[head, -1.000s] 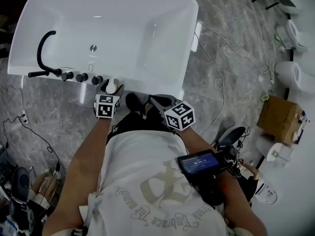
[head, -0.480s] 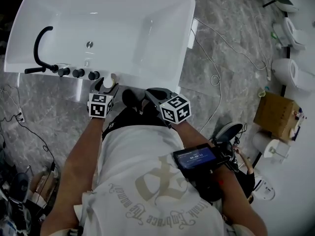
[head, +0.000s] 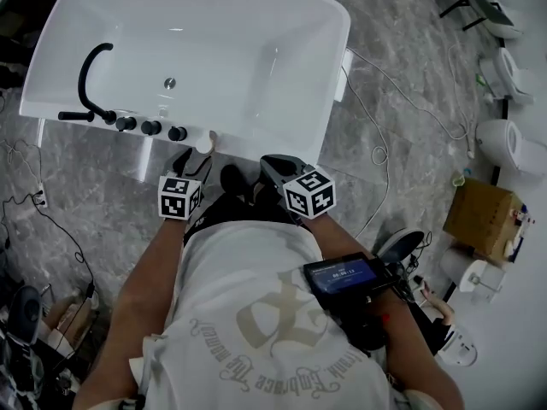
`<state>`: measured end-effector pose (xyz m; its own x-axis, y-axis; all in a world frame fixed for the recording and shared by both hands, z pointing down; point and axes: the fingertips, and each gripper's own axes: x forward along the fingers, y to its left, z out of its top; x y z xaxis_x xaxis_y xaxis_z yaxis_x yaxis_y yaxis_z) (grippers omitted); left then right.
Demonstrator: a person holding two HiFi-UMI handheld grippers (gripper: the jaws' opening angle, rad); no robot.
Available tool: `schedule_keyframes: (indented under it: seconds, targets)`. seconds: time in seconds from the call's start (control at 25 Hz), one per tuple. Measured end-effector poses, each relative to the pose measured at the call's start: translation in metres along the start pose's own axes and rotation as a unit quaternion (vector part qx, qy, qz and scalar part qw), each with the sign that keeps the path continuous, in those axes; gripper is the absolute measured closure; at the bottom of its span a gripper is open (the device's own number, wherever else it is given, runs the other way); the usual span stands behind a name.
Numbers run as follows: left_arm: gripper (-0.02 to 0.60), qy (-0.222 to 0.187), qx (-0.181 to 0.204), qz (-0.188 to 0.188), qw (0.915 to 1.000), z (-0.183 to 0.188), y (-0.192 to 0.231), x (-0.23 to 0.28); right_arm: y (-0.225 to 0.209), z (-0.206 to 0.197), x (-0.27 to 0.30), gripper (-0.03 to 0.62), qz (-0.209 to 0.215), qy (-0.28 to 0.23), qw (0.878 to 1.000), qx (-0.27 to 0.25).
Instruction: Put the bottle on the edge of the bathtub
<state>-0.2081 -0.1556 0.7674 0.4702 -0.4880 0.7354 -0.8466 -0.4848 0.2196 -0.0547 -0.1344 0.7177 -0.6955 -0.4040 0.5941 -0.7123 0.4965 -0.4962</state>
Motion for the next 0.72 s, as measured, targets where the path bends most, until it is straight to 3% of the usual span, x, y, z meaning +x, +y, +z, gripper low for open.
schedule_keyframes:
  seconds: [0.2, 0.44, 0.72]
  targets:
    - [0.395, -0.025, -0.021, -0.006, 0.9994, 0.001, -0.009, -0.025, 0.009, 0.01, -0.005, 0.588, 0.013, -0.012, 0.999, -0.029]
    - [0.504, -0.065, -0.064, -0.01, 0.9958, 0.005, -0.003, -0.055, 0.027, 0.027, -0.001, 0.588, 0.029, -0.034, 0.998, -0.049]
    - [0.568, -0.115, -0.055, -0.02, 0.9917, 0.033, -0.008, -0.088, 0.056, 0.054, -0.008, 0.588, 0.054, -0.067, 0.994, -0.073]
